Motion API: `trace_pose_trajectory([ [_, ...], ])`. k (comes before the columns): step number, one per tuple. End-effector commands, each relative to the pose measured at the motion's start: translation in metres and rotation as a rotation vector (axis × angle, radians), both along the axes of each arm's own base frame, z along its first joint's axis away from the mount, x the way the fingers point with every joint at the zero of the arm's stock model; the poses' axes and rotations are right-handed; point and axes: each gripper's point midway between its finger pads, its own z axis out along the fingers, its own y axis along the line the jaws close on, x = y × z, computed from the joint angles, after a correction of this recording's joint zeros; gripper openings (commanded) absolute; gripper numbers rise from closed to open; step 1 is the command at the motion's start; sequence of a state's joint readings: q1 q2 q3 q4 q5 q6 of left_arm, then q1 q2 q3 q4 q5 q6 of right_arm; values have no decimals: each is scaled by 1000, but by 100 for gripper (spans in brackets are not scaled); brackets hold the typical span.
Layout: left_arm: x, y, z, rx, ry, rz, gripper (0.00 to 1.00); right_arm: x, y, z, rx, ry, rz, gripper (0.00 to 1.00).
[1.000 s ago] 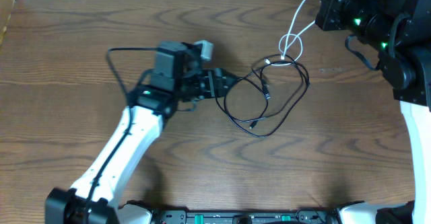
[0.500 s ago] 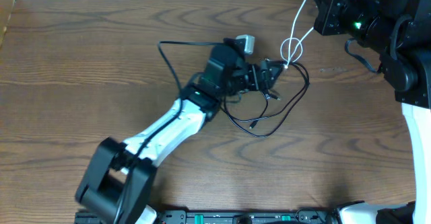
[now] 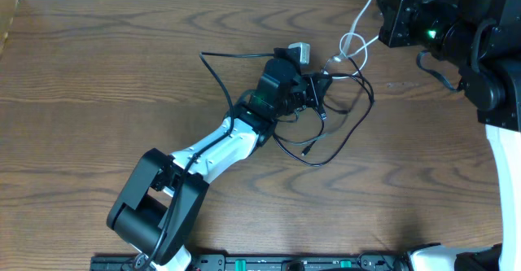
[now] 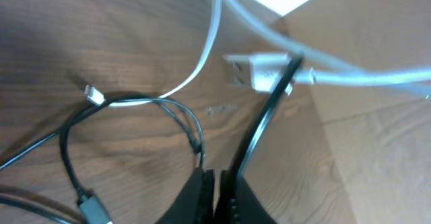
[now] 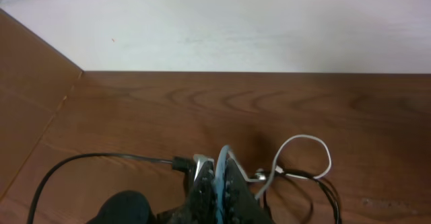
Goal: Untangle cables
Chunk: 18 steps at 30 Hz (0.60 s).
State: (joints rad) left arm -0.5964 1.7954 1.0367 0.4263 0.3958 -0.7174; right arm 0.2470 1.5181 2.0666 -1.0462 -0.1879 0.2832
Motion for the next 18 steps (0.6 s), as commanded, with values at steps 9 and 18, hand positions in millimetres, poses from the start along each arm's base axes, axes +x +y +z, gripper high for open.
trace_pose_trajectory([
  [9,13,104,-47,218,183,59,7,5,-84,24,24,-68,-191,1],
  [18,10,189,-20,339,158,146,8,20,-121,21,25,-77,-278,1],
])
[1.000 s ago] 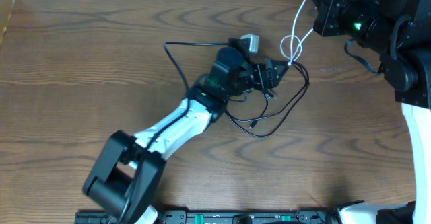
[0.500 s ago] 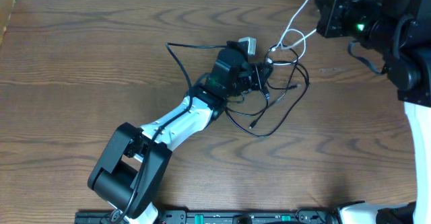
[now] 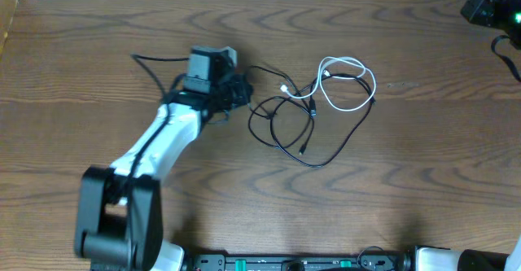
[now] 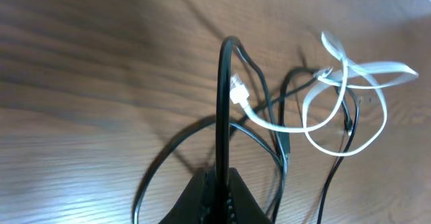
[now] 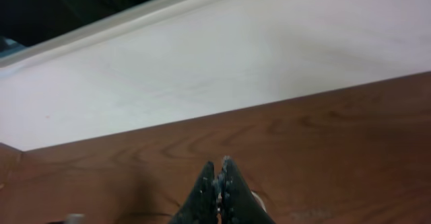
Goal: Untangle cables
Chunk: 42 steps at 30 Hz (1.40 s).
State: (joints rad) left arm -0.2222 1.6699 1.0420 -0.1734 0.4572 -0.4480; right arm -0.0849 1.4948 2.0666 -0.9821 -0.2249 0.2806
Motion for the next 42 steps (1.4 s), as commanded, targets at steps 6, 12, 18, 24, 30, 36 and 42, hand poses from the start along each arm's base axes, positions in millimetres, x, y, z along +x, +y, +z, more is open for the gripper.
trace_pose_trajectory([
  [6,-13,21,40,62,-89,-44,12,11,17,-52,-16,181,76,20],
  [12,-23,23,33,69,-37,-46,52,32,33,-128,-71,408,166,46],
  [18,-26,23,31,68,-24,-49,61,56,54,-188,-190,492,397,56],
  [24,-26,23,30,69,-20,-49,64,70,83,-253,-291,533,693,70],
  [30,-27,22,31,66,-18,-52,64,76,99,-328,-341,625,856,65],
  [36,-27,22,31,66,-19,-52,64,82,110,-394,-345,693,945,57],
  [42,-27,22,31,66,-19,-52,64,83,123,-401,-236,698,943,1],
])
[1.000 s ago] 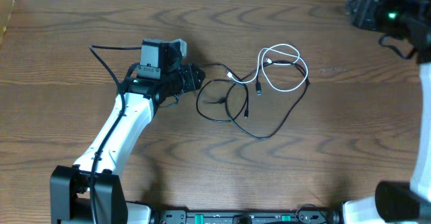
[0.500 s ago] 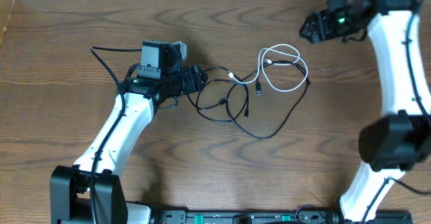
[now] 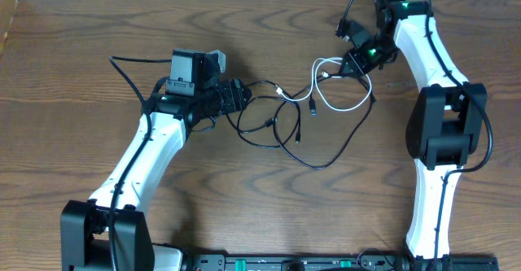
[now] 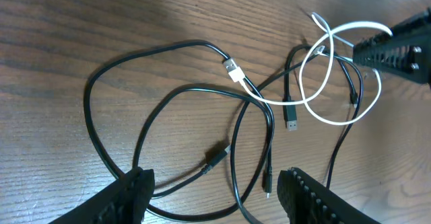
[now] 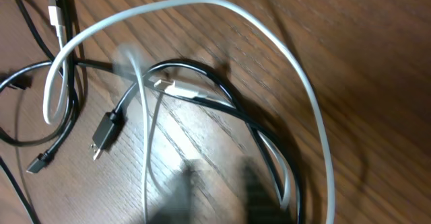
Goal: Untangle cables
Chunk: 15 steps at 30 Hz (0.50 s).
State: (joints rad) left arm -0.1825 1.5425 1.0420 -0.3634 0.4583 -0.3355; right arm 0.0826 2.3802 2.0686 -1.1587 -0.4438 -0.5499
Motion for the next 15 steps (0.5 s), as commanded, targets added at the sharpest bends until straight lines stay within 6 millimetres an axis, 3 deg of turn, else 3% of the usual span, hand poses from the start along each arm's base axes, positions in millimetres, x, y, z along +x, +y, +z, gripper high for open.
trace_pose_trajectory([
  [1,2,0,8,1,-24,-9,64,3,14,17,79,-1,-42,1],
  [5,2,0,8,1,-24,-9,64,9,15,53,101,-10,-160,1],
  [8,2,0,8,1,-24,-9,64,10,17,105,139,-76,-198,1],
  [11,2,0,8,1,-24,-9,64,10,17,168,183,-183,-255,1],
  [12,2,0,8,1,-24,-9,64,8,17,198,207,-238,-282,1],
  [13,2,0,8,1,-24,-9,64,4,16,241,246,-320,-319,1],
  [15,2,0,8,1,-24,-9,64,-4,13,292,290,-423,-371,1],
])
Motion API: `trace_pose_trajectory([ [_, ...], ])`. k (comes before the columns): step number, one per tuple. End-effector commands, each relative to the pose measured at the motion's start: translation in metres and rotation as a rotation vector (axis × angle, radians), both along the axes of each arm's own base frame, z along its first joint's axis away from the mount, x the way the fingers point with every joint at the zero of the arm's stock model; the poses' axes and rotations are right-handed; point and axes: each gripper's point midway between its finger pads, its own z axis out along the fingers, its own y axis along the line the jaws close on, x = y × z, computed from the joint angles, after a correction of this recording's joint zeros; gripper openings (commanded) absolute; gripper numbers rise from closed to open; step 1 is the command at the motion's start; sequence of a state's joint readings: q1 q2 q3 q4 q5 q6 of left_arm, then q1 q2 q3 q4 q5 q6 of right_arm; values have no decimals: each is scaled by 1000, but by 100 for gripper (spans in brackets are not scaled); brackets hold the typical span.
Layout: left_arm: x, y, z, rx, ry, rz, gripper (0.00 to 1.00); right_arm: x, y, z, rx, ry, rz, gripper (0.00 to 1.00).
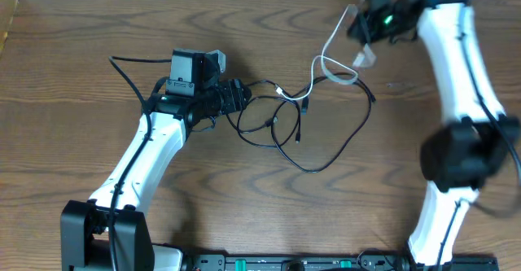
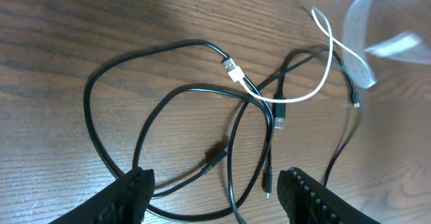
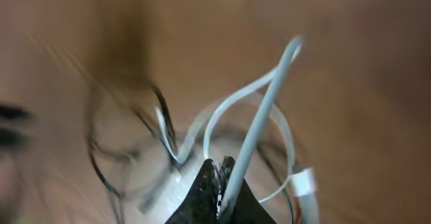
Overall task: Untangle cables
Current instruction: 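Pull the white cable off to the right edge with the right gripper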
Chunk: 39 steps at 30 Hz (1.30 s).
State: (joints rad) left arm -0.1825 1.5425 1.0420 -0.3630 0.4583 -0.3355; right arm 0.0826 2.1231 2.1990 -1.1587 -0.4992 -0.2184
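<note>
A tangle of black cables lies mid-table, with loops spread across the left wrist view. My left gripper rests at its left side. Its fingers are wide open, with black strands lying between them but not held. A white cable rises from the tangle toward the back right. My right gripper is shut on it and holds it off the table. The blurred right wrist view shows the white cable pinched at the jaws. Its white plug still lies among the black strands.
The wooden table ends at a white strip along the back. A black lead runs from the left arm toward the far left. The right arm's base stands at the right edge.
My right gripper was open and low over the white loop. It is now shut on the white cable and higher, toward the back right, with the loop drawn up. The left arm has not moved.
At first my left gripper was shut on a black cable mid-tangle, the right shut on the white cable at the back right. Then the left held the black cable further left and the white loop lay loose. Later the left stood open. Now the right holds the white cable.
</note>
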Motion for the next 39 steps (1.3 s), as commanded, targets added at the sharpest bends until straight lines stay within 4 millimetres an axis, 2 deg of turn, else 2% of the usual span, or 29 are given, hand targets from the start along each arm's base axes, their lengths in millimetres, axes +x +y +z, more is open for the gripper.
trace_pose_trajectory([
  [1,2,0,8,1,-24,-9,64,-24,0,145,132,-254,-142,1],
  [3,2,0,8,1,-24,-9,64,-36,-8,192,162,-367,-208,1],
  [6,2,0,8,1,-24,-9,64,-51,-24,240,176,-492,-311,1],
  [11,2,0,8,1,-24,-10,64,-67,-54,287,148,-644,-474,1],
  [14,2,0,8,1,-24,-10,64,-72,-89,304,91,-714,-633,1],
  [21,2,0,8,1,-24,-10,64,-61,-180,309,-37,-783,-903,1],
  [24,2,0,8,1,-24,-10,64,-59,-234,329,-49,-881,-1012,1],
  [29,2,0,8,1,-23,-10,64,-71,-284,357,-65,-1009,-1109,1],
  [31,2,0,8,1,-23,-10,64,-74,-301,360,-74,-1027,-1129,1],
  [32,2,0,8,1,-23,-10,64,-74,-308,357,-80,-1021,-1136,1],
  [34,1,0,7,2,-22,-10,64,-67,-336,337,-113,-973,-1180,1],
  [39,-1,1,6,4,-9,-9,64,-39,-370,290,-129,-867,-1195,1],
])
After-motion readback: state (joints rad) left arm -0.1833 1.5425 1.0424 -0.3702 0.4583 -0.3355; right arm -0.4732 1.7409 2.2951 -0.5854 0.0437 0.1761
